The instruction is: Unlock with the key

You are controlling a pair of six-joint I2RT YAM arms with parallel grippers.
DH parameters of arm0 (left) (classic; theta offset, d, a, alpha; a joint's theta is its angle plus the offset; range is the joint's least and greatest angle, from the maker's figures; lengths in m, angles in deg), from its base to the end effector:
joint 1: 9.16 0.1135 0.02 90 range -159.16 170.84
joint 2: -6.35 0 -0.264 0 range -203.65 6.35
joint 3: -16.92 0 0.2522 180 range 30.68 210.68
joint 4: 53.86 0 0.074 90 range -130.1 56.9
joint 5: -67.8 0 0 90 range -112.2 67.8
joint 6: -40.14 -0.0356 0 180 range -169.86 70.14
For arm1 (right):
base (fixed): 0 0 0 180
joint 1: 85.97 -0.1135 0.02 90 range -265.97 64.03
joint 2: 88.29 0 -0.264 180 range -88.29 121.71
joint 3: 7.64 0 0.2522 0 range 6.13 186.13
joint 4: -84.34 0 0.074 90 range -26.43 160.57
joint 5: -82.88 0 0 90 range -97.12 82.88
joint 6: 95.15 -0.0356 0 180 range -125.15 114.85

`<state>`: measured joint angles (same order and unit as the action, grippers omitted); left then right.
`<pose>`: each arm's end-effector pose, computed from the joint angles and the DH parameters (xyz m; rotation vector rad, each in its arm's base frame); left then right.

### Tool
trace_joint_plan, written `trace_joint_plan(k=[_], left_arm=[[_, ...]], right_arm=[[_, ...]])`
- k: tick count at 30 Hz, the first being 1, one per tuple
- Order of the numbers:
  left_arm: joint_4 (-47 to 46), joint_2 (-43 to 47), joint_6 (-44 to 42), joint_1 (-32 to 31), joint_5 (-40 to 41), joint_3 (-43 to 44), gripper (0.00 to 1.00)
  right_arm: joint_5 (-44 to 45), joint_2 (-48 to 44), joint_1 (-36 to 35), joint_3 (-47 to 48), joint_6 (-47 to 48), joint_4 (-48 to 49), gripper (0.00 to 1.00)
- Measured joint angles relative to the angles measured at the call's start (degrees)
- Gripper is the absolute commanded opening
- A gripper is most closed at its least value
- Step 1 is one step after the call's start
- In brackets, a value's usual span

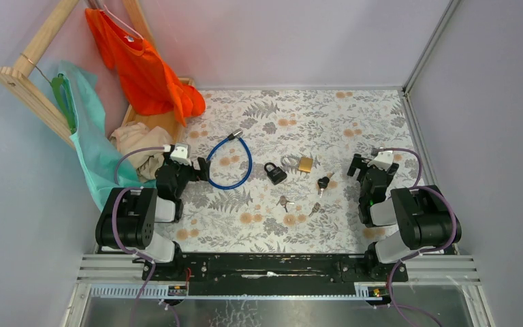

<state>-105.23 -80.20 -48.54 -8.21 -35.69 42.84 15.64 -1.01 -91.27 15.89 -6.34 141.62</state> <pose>0.2351 -0.0044 0.1398 0.1391 1.7268 -0.2086 0.2255 0.0071 0.1390 0.2378 1.6640 -0.2488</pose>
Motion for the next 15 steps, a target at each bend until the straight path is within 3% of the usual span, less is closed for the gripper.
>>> trace_joint_plan(k=[15], left_arm=[[0.0, 0.0, 0.0, 0.0, 0.0, 0.0, 1.0]], right_arm=[[-1.0, 0.0, 2.1, 0.5, -1.7, -1.3, 0.99]])
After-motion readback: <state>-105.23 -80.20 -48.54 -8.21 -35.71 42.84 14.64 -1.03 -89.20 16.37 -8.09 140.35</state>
